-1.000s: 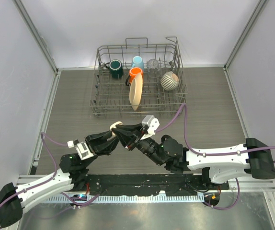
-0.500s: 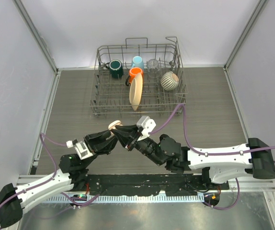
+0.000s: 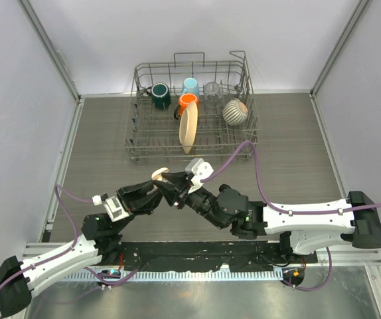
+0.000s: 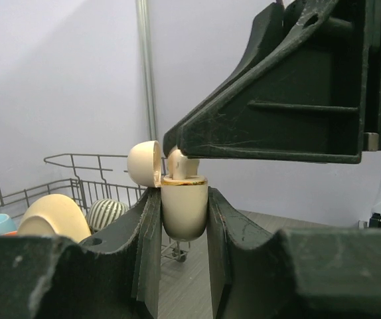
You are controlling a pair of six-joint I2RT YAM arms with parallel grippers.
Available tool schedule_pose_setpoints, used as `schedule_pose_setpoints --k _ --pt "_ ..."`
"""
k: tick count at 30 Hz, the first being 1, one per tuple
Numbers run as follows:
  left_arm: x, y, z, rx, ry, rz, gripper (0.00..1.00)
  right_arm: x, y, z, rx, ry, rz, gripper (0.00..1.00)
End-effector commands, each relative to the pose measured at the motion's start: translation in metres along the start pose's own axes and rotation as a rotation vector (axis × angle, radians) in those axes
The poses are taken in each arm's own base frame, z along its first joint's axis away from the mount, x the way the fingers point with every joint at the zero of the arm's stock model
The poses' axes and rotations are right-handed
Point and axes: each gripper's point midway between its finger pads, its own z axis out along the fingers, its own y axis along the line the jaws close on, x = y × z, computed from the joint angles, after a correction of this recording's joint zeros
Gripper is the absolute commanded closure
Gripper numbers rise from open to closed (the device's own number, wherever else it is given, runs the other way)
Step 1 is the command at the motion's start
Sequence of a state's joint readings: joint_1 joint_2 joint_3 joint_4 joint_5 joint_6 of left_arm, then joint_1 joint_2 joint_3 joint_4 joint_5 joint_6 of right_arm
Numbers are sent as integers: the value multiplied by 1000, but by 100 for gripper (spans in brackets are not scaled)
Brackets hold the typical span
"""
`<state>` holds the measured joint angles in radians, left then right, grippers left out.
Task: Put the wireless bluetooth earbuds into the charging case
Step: Place the earbud in the charging case, then close the charging case.
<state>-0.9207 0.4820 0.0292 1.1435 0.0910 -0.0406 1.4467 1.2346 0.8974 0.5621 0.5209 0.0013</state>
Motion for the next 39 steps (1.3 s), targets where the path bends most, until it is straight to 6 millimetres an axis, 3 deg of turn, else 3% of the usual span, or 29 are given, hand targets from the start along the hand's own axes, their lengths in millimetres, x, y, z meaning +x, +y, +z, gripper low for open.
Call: schedule_pose_setpoints --k 1,5,16,21,25,26,27,29,30,31,32,39 --pt "-13 -8 -5 47 -69 29 100 -14 -18 0 114 -1 52 55" --pt "-5 -12 -6 72 -40 27 100 -28 -15 -2 94 -25 105 44" --pt "-2 -14 2 86 -19 28 100 -67 0 -17 -38 -154 202 39" --pt "8 -14 2 93 27 32 100 -78 -5 -25 -28 -171 235 37" --pt "11 -18 2 125 45 64 100 -69 -32 -26 127 -97 218 35" --pt "12 -23 1 152 50 66 100 -63 -47 -26 224 -76 220 32" --pt "12 -25 1 169 52 72 100 -69 -57 -23 279 -70 227 30" --pt "12 -31 1 203 58 79 100 -39 -73 -19 356 70 176 30" --pt "13 -38 -1 248 65 82 100 -44 -83 -12 374 79 228 30" --pt "16 -41 -1 266 78 88 100 -27 -89 -14 380 157 216 30" --pt "14 -43 0 282 75 89 100 -21 -81 -11 320 193 242 30" --pt "15 -48 0 310 76 90 100 0 -79 -13 276 291 265 30"
